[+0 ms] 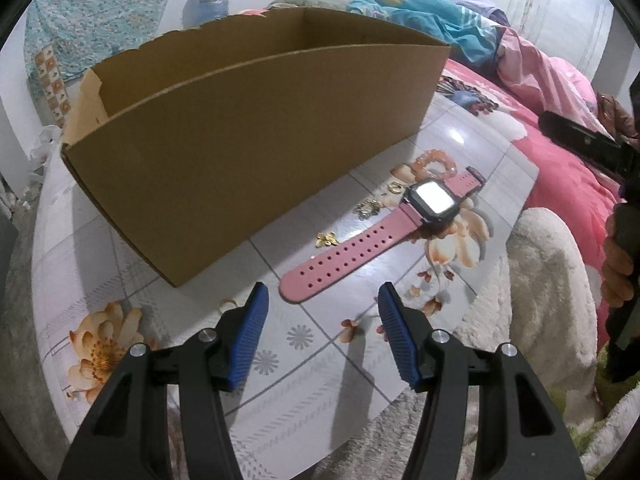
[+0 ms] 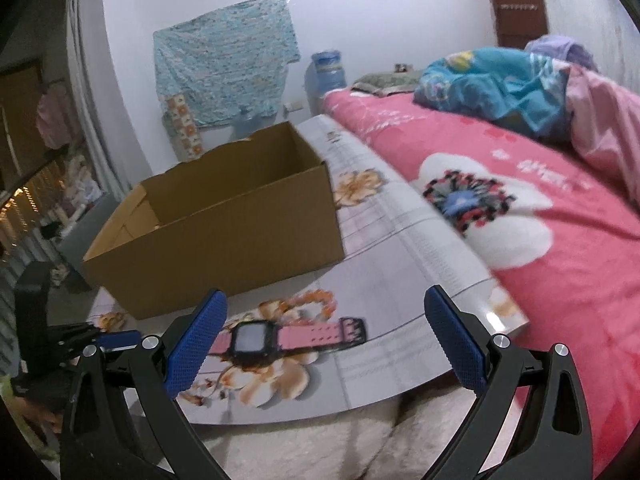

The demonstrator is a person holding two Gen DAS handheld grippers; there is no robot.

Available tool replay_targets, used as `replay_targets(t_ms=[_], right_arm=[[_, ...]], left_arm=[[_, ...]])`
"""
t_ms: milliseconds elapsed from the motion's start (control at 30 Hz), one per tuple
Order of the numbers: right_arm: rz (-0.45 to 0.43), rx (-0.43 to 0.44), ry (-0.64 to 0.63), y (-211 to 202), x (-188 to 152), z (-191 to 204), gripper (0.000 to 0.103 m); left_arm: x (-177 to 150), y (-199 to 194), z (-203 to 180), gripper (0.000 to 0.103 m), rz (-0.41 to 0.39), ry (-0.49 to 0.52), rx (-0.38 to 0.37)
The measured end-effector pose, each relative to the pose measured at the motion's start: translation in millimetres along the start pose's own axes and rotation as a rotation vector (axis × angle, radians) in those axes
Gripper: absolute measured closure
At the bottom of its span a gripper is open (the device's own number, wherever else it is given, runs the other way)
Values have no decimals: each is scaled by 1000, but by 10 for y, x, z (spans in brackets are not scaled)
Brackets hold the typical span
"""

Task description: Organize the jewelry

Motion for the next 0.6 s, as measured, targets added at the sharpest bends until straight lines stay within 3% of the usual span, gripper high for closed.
replay_targets(t_ms=[333,400,600], right_arm=[[113,155,-28,368,-204,342,31],[122,175,-71,392,-217,422,32],[163,248,-365,487,-227,693,33]], left_arm=[[-3,104,-61,48,14,30,-23],[12,114,-94,48,4,65,-17],[22,153,-244,47,-33,179,-4]])
Point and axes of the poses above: each gripper's, at about its wrist camera, not at the fingertips, and y roughly the way its jaws point, z to its left, x to its top, the point moved 7 cm from there along y, roughly the way its jaws point, and after that the axes turned 12 degrees about -y, right-handed, at the moved point
